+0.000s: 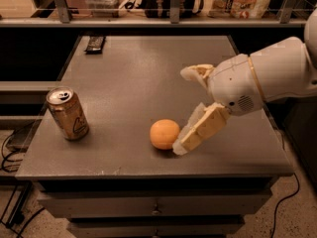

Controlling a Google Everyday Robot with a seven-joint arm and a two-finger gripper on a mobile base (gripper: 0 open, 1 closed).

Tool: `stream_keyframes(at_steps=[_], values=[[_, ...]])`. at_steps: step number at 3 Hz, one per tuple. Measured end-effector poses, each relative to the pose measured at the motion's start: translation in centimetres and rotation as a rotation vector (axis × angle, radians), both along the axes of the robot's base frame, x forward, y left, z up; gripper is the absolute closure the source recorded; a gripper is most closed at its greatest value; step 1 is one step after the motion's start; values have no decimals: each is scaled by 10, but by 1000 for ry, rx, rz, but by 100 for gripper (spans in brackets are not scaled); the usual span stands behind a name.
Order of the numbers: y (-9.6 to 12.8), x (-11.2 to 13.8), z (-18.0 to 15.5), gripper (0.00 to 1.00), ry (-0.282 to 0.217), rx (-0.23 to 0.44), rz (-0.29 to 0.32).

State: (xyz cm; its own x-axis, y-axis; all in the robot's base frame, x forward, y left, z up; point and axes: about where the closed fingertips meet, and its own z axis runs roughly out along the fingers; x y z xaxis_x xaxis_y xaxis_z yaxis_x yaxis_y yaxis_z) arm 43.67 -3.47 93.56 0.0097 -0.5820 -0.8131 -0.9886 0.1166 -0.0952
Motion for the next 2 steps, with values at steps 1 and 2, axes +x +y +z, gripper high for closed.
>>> stream_keyframes(at_steps=[1, 2], values=[[22, -4, -18, 0, -5, -38, 9], [36, -6, -33, 0, 0, -71, 13]])
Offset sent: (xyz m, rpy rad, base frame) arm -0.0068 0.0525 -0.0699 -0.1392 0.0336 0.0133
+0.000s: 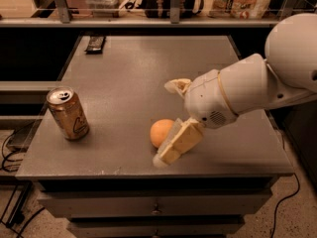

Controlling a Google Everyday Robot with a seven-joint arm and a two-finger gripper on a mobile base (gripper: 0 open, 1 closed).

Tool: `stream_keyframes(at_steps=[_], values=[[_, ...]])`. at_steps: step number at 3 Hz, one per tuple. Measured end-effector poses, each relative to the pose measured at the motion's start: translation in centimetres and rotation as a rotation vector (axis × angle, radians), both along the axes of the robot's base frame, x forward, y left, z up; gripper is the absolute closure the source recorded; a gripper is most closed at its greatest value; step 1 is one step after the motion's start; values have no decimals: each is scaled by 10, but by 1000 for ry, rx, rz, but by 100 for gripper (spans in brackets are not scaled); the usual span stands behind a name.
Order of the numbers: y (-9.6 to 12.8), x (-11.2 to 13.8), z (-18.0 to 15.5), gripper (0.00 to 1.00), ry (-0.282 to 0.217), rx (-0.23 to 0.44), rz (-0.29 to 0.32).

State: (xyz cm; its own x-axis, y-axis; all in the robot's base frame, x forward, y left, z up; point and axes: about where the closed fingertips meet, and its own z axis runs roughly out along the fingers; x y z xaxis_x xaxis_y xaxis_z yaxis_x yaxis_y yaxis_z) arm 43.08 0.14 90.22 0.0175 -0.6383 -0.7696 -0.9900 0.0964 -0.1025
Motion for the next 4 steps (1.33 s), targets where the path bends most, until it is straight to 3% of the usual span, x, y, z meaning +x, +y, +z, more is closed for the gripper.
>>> stream_keyframes(at_steps=[1, 2, 4], values=[[9, -3, -27, 0, 36, -62, 9], [10, -4, -52, 17, 81, -107, 5], [-4, 3, -61, 64, 134, -103, -49]])
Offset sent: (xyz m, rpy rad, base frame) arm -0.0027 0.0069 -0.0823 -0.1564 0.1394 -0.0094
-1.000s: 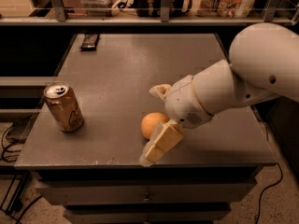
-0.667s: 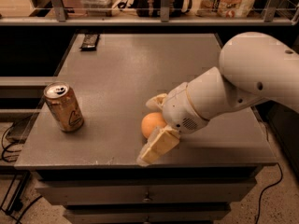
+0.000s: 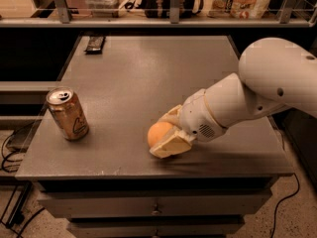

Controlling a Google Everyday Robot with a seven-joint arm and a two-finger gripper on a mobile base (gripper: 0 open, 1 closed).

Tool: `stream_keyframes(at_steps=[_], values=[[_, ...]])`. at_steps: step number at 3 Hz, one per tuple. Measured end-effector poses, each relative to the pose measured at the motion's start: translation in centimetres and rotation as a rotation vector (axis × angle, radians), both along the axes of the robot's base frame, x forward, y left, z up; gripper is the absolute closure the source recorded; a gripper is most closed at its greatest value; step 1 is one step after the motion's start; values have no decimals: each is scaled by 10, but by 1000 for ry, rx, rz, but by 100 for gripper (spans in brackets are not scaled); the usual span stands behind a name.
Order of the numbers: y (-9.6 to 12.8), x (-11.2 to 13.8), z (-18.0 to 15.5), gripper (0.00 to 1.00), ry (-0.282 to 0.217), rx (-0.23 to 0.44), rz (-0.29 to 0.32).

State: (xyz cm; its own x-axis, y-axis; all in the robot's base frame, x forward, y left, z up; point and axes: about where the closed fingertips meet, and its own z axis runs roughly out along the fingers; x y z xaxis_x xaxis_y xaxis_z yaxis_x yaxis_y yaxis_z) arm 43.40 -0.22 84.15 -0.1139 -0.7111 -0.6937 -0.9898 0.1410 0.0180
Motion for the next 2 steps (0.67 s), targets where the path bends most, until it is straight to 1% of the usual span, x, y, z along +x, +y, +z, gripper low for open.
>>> stream_keyframes(at_steps=[1, 2], values=[[-14, 15, 17, 87, 25, 44, -46], [-36, 51, 56, 100, 6, 104, -130]])
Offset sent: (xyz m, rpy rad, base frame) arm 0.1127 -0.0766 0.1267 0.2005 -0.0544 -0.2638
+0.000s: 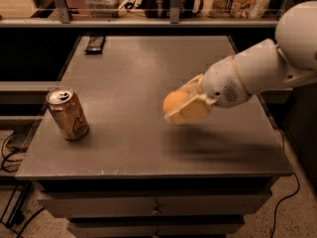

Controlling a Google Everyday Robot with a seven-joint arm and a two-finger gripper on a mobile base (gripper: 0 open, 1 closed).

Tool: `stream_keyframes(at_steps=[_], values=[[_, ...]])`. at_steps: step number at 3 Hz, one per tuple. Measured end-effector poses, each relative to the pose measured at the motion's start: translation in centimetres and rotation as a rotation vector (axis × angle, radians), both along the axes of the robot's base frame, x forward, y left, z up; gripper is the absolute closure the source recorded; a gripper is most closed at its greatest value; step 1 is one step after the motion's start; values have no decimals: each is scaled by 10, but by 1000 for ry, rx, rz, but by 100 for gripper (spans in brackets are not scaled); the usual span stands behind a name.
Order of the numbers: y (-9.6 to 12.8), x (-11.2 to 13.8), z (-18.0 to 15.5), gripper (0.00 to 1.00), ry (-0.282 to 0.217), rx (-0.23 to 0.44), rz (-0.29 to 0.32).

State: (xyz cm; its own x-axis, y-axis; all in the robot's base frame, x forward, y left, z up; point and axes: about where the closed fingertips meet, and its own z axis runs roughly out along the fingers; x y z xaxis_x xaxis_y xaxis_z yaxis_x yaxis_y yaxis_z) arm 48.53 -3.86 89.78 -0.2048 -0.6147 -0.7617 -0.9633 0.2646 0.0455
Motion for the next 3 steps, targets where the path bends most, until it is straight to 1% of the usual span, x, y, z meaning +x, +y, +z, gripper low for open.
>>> stream_keyframes(at_steps=[1, 2, 3], values=[[-15, 49, 47, 100, -60, 35, -87], [-15, 52, 64, 100, -91, 46, -91], [-14, 52, 63, 100, -89, 45, -90]])
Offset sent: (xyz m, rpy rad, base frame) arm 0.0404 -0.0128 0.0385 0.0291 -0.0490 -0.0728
